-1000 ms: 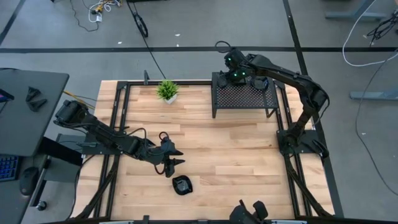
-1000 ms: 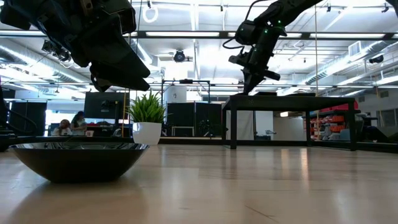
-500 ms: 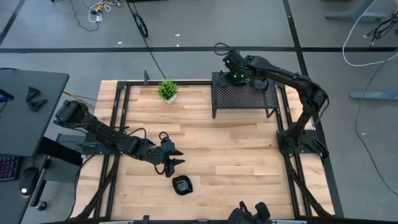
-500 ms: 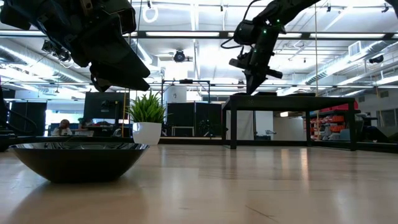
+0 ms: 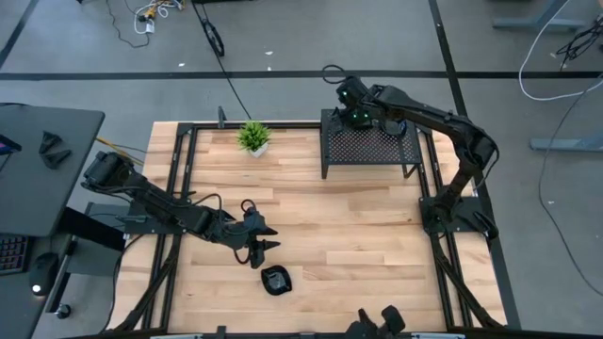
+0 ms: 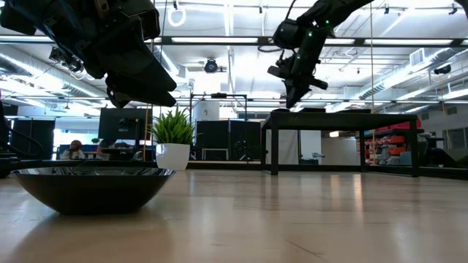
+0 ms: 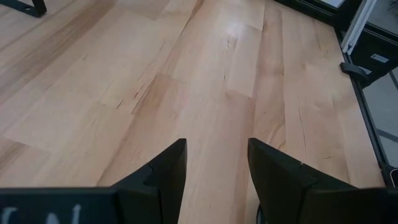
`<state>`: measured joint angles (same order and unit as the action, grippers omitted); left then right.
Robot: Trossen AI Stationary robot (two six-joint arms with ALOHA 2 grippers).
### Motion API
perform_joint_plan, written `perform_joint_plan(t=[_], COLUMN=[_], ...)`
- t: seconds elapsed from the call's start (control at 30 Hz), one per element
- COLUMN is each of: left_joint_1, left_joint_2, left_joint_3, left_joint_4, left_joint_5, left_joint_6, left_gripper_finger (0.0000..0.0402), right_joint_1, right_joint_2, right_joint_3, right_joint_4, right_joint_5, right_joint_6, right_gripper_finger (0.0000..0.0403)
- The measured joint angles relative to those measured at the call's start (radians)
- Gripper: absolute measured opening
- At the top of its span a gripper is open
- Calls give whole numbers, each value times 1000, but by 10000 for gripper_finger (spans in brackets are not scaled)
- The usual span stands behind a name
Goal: Pick & Place Mini shaped plates
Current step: Stack the black drop-shaped plate on top of the black drop-shaped plate on the shelf, then stack the black leaf-shaped plate on top of the black leaf-shaped plate on the shelf
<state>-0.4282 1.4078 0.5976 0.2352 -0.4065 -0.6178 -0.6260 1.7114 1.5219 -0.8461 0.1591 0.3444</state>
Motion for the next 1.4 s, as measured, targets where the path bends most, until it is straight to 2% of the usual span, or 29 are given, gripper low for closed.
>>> perform_joint_plan(t=[0.2, 0.3, 0.6, 0.77, 0.93, 1.1, 1.27, 1.4], left_joint_1=[0, -3, -73, -141, -230, -324, -391, -410], left_joint_2=[0, 0, -40, -98, -127, -126, -126, -125], left_joint_3=[0, 0, 0, 0, 59, 183, 242, 243], left_joint_4=[0, 0, -69, -146, -241, -411, -451, -440], left_joint_5=[-4, -4, -5, -50, -73, -129, -258, -325], left_joint_6=[0, 0, -8, -56, -45, -49, -43, -58], left_gripper_finger=[177, 177, 177, 177, 177, 177, 177, 177], right_joint_1=[100, 186, 621, 868, 1059, 1179, 1238, 1239], right_joint_2=[-8, -8, -8, -4, 14, 81, 192, 274], right_joint_3=[0, 0, 0, 0, 1, 0, 0, -1], right_joint_4=[94, 129, 238, 346, 435, 495, 553, 570], right_joint_5=[22, 74, 265, 374, 385, 382, 370, 275], right_joint_6=[-86, -125, -125, -92, -51, 2, 47, 147], right_gripper_finger=[4, 4, 4, 4, 4, 4, 5, 21])
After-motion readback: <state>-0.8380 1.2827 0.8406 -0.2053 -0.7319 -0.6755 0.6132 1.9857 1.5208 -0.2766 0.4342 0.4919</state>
